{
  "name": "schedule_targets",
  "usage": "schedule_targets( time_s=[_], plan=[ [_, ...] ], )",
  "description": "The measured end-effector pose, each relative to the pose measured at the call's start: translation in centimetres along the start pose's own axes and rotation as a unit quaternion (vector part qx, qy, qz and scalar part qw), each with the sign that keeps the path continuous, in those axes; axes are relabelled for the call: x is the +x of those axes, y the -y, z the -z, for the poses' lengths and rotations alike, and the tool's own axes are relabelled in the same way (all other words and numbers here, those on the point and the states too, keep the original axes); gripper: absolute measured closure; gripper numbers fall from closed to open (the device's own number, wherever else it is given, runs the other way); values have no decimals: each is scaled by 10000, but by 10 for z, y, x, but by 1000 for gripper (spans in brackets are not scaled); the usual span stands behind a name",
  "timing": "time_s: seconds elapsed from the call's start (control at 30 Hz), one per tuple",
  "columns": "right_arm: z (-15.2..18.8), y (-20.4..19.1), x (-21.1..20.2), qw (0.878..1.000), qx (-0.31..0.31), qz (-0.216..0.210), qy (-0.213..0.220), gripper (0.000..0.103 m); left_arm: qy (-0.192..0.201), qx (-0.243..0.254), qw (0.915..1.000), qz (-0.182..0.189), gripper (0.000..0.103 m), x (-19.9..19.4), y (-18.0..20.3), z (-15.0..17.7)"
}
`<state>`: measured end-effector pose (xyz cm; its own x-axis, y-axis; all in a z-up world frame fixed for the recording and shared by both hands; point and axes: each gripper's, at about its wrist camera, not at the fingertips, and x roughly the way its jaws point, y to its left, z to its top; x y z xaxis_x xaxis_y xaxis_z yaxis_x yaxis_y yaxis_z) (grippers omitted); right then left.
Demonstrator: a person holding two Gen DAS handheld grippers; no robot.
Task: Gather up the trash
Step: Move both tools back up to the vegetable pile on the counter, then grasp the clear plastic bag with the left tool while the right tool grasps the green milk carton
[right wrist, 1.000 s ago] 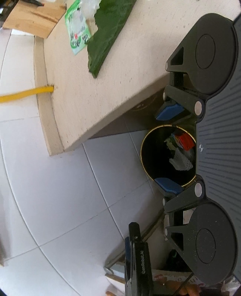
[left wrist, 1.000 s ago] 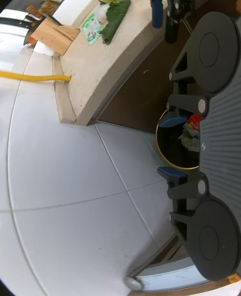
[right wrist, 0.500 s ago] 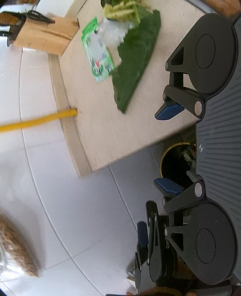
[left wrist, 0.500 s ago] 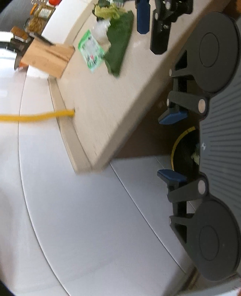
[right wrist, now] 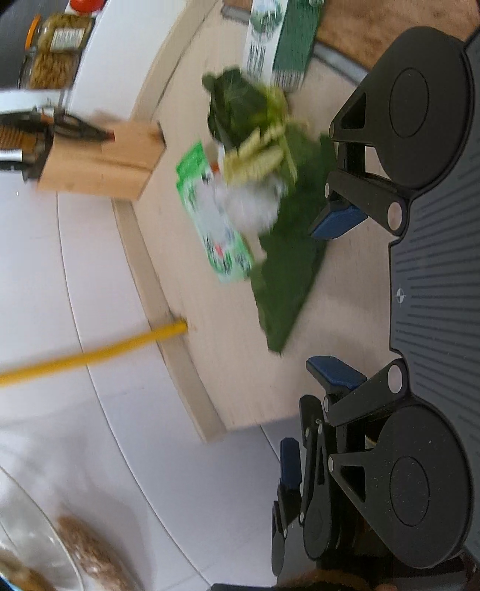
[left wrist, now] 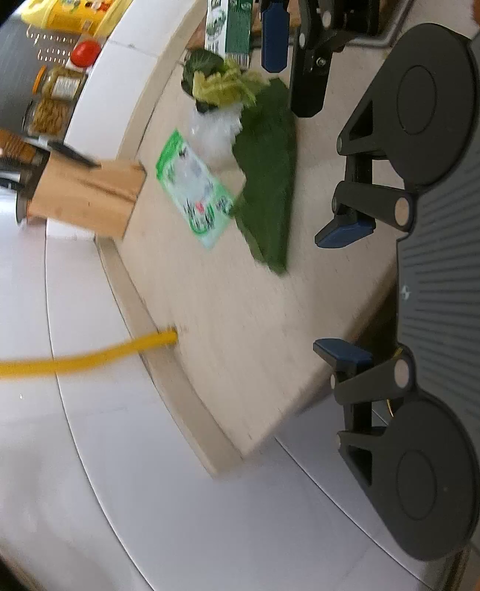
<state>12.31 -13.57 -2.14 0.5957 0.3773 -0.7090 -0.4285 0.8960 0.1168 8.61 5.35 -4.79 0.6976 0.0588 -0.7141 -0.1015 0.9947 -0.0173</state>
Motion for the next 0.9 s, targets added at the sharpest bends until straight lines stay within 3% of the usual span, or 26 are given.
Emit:
schedule_targets(
  time_s=[0.33, 0.5, 0.9],
  plan=[
    [-2, 44, -1, 9993, 62, 361, 8, 27, -33, 458, 9985, 281, 54, 24, 42, -18],
    [-6, 67, -3, 9987, 69, 504, 48, 26, -112, 414, 9979, 481, 54, 34, 54, -26],
    [-15, 111, 2, 9976, 277, 622, 101, 26, 90, 775, 9936, 813, 54, 45, 82, -58]
  ],
)
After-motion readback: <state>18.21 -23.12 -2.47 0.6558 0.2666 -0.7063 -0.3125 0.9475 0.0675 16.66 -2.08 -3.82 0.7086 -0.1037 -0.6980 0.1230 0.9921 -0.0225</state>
